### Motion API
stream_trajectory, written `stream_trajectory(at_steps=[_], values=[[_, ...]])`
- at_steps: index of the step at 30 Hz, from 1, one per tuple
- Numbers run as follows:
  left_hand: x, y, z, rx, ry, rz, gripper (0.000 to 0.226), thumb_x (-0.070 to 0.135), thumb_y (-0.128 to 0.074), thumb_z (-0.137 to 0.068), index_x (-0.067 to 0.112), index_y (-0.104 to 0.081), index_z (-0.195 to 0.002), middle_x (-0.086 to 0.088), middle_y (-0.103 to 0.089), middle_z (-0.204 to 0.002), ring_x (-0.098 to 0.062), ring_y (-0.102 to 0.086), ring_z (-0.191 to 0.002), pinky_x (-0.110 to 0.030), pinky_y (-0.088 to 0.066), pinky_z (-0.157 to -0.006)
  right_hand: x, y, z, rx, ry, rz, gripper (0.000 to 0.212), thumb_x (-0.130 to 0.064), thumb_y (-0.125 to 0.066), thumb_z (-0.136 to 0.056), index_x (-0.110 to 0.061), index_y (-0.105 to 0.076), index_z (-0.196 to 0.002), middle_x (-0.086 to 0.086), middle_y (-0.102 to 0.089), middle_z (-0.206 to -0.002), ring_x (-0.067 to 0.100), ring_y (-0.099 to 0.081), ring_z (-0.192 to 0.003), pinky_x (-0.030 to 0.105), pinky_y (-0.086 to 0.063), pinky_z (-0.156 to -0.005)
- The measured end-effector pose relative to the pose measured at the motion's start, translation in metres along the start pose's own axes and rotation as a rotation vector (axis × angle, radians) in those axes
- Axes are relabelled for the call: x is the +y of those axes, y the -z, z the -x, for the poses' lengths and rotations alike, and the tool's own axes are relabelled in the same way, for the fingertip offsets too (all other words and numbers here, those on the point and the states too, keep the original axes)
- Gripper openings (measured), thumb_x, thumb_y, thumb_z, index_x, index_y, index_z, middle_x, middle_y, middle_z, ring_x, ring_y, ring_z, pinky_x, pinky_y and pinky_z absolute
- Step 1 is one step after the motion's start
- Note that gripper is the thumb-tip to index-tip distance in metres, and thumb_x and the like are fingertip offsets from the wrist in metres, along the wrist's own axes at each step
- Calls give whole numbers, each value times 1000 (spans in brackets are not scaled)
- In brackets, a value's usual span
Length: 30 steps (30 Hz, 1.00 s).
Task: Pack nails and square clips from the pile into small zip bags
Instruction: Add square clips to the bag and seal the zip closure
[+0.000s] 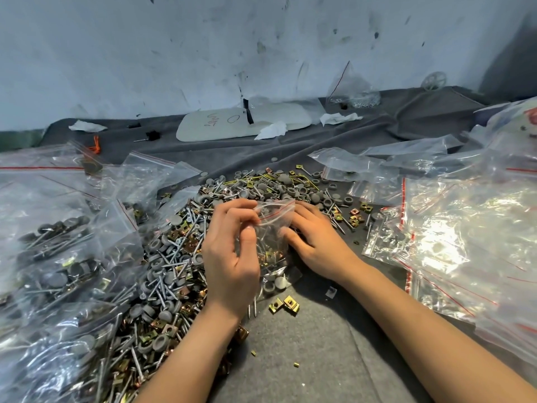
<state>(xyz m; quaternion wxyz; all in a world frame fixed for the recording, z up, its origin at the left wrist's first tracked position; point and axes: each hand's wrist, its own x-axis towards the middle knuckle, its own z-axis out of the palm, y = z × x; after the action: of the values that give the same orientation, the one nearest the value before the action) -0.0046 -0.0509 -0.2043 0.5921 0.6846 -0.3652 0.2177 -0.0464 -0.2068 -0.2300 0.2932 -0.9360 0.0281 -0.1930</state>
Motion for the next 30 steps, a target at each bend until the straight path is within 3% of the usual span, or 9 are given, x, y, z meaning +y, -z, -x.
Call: stream_trajectory(at_steps=[5, 10, 12, 15, 18, 23, 26, 28, 30], values=[[0, 0, 0, -5, 17, 1, 18, 16, -41, -85, 9, -58, -86, -7, -60, -100, -7, -56, -97, -15, -43, -83, 0, 1, -1, 46, -4, -49, 33, -24, -46, -100, -15, -59, -128, -1, -51, -139, 17, -37, -134, 45, -29, -110], [0, 0, -1, -20, 11, -4, 18, 15, -41, -86, 8, -58, -86, -8, -60, -101, -4, -55, -98, -12, -42, -84, -18, 21, 2, 511, 159, -195, 28, -11, -47, -95, -4, -66, -115, 4, -62, -123, 19, -52, -120, 43, -41, -102], [0, 0, -2, -41, 8, -4, 19, 15, -41, -86, 7, -59, -86, -8, -59, -102, -4, -55, -98, -13, -42, -84, -26, 26, 5, 577, 298, -142, 29, -11, -45, -95, -1, -67, -111, 6, -64, -120, 21, -53, -118, 44, -41, -101], [-1, 1, -1, -66, 3, -6, 19, 16, -42, -86, 7, -59, -86, -7, -59, -103, -10, -56, -99, -21, -44, -85, -36, 26, 9, 513, 401, -85, 28, -13, -47, -94, -2, -72, -99, 5, -69, -109, 28, -56, -114, 48, -42, -98], [-1, 1, -1, -72, 2, 9, 19, 15, -42, -86, 6, -59, -86, -7, -58, -103, -13, -56, -100, -23, -45, -86, -39, 27, 10, 442, 372, -88, 27, -15, -49, -93, -4, -72, -99, 4, -70, -107, 30, -53, -117, 48, -40, -99], [1, 0, 0, -81, -15, 27, 16, 13, -43, -85, 8, -58, -86, -6, -59, -102, -7, -56, -99, -15, -42, -85, -34, 37, 10, 372, 291, -104, 28, -16, -47, -80, -6, -71, -90, 6, -59, -125, 27, -45, -123, 45, -37, -104], [7, 2, -1, -96, 8, 42, 14, 12, -44, -86, 11, -58, -86, -5, -59, -103, -9, -56, -99, -21, -46, -84, -28, 44, 7, 267, 248, -94, 15, -9, -59, -79, -6, -69, -90, 7, -54, -131, 24, -45, -125, 46, -39, -103], [13, 3, -4, -101, 12, 32, 14, 4, -46, -85, 10, -58, -86, -5, -59, -103, -10, -57, -99, -28, -48, -85, -28, 49, 4, 231, 265, -88, 12, 0, -69, -79, -3, -68, -91, 8, -63, -114, 21, -57, -110, 43, -47, -92], [23, 5, -15, -142, 33, 20, 15, 2, -46, -85, 11, -58, -86, -3, -56, -111, -5, -55, -100, -23, -48, -86, -30, 57, 2, 236, 251, -109, 14, 3, -72, -79, -4, -67, -90, 1, -66, -90, 12, -63, -84, 35, -53, -76]])
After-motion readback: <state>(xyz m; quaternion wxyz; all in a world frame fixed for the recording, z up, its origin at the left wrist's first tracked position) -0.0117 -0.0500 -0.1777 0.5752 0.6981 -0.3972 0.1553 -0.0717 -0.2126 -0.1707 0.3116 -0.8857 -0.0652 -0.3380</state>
